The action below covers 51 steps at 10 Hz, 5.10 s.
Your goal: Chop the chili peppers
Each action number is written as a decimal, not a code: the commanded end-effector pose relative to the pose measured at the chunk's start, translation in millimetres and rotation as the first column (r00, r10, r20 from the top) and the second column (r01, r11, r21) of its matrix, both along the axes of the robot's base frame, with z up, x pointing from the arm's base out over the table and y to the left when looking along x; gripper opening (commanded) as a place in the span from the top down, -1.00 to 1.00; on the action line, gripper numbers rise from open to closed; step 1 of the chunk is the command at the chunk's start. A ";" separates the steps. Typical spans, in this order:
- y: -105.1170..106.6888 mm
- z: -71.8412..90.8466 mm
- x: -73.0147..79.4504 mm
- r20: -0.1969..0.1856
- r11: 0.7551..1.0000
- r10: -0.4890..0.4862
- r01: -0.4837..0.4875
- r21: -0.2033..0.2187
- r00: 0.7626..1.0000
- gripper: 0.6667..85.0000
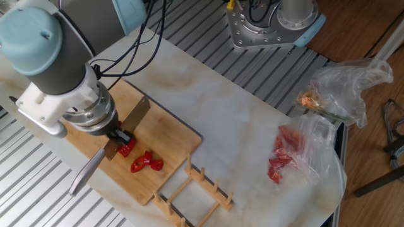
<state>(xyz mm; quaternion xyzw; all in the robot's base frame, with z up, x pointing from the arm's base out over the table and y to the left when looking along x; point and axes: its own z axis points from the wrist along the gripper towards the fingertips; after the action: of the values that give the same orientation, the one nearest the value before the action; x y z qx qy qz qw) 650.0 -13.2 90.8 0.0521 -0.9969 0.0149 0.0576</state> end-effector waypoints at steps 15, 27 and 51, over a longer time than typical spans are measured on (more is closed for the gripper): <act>-3.3 -25.9 -13.9 0.045 1.000 -0.018 0.017 0.022 0.999 0.98; 9.5 -28.1 13.2 0.051 0.998 -0.027 0.024 0.054 0.998 0.98; -1.6 -13.8 4.1 0.024 0.999 0.026 -0.026 0.021 0.999 0.98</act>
<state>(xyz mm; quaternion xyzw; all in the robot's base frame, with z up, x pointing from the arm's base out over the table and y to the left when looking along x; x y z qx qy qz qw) 658.6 -13.7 68.9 0.0661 -0.9968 0.0088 0.0444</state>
